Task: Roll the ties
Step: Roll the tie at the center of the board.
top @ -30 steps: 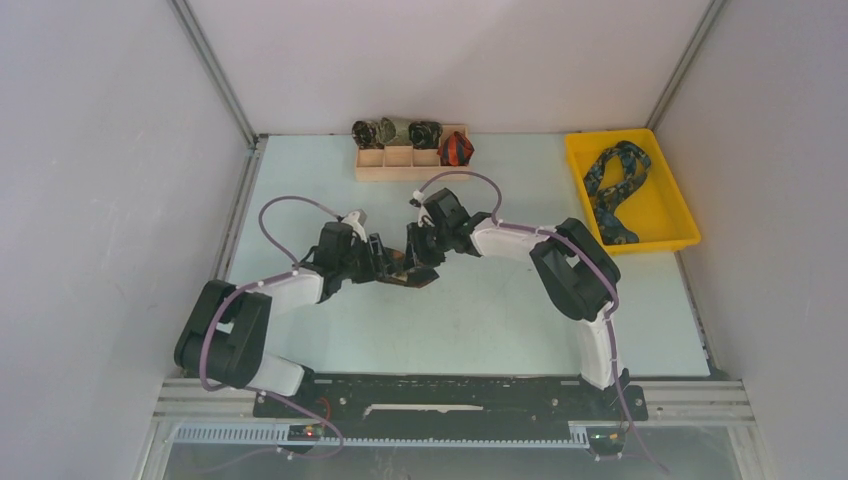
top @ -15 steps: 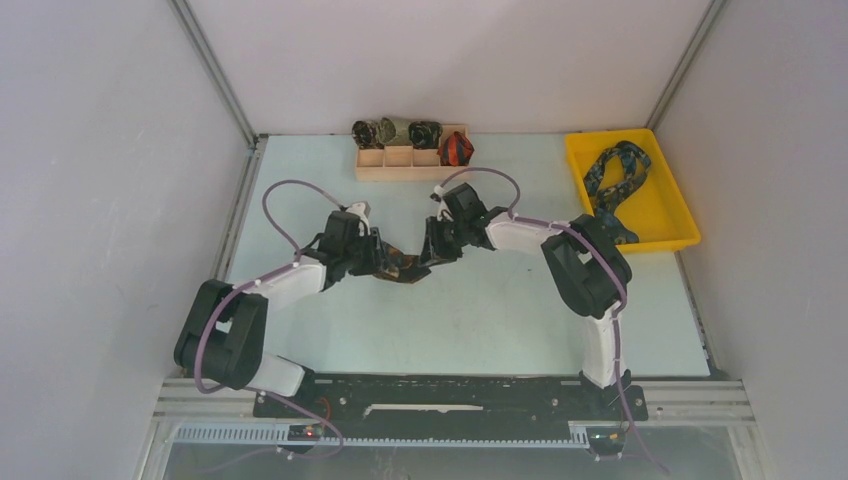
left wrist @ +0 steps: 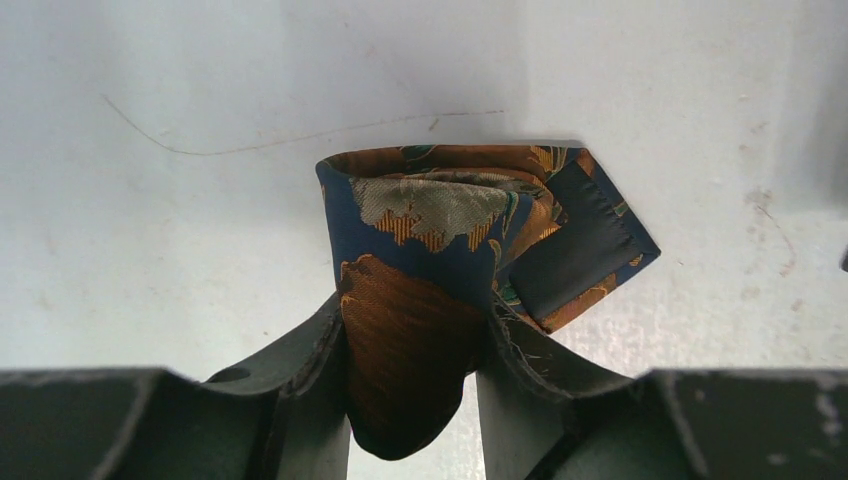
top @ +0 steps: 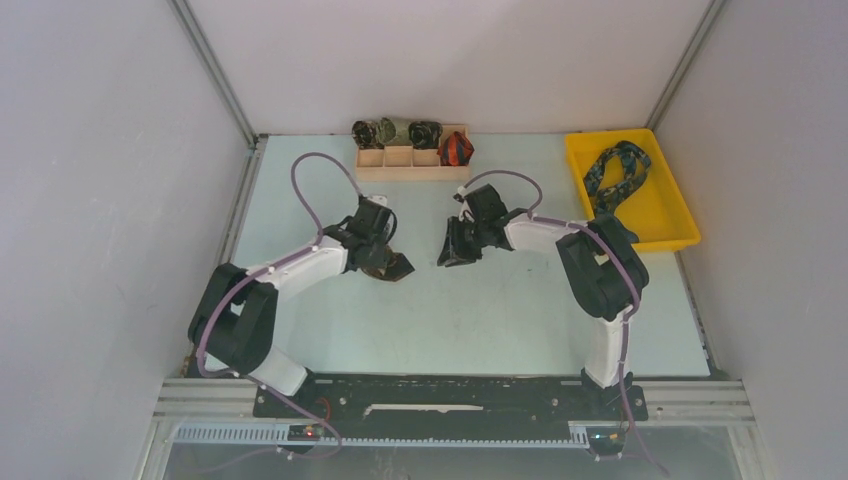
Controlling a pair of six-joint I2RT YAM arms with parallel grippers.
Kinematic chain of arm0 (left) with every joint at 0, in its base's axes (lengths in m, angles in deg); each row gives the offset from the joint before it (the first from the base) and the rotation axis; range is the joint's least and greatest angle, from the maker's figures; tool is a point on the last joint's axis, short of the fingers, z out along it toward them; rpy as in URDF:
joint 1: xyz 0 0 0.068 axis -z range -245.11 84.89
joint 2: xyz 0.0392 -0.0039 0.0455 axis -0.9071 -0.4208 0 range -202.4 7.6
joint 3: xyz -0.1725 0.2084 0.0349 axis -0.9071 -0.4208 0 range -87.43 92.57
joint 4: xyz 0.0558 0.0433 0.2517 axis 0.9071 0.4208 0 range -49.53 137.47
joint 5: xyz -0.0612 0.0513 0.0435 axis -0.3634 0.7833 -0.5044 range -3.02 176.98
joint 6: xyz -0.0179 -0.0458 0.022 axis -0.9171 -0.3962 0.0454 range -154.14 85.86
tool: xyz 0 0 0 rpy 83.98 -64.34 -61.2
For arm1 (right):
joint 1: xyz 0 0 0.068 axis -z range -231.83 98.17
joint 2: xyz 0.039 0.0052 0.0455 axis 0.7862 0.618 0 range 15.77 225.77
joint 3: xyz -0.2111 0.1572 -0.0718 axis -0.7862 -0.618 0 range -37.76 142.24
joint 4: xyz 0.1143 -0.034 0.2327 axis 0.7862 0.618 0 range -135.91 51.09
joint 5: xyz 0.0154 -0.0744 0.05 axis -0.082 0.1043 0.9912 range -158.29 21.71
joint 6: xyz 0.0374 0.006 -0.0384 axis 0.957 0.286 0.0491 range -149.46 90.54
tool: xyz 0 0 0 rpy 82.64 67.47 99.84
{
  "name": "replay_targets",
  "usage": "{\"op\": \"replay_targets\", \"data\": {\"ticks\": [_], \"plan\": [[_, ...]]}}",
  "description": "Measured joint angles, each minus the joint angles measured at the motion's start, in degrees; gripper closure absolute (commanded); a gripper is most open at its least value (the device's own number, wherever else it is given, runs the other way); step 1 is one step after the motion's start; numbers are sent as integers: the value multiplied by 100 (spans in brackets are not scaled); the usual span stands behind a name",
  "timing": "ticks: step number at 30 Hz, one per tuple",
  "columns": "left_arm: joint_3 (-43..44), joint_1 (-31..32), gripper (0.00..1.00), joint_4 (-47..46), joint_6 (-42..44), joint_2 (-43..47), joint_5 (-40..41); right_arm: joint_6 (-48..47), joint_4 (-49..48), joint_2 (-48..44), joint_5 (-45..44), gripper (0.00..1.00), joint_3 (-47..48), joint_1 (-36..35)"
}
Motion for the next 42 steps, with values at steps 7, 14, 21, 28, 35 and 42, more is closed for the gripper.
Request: {"op": "replay_targets", "data": {"ticks": [7, 14, 21, 28, 35, 42], "plan": [[452, 402, 60, 494, 92, -415, 1016, 7, -111, -90, 94, 71, -168, 66], [1001, 861, 59, 1091, 85, -1016, 2072, 7, -164, -160, 149, 71, -197, 151], [1427, 1270, 52, 1523, 72, -1572, 2776, 9, -188, -225, 155, 71, -269, 216], [1602, 1456, 35, 1735, 9, -1770, 2841, 9, -186, -258, 168, 71, -289, 262], [1711, 1563, 25, 1878, -81, -1845, 2500, 9, -186, -313, 175, 71, -302, 271], [1788, 1576, 17, 1919, -131, -1845, 2199, 9, -186, -341, 192, 71, -302, 271]]}}
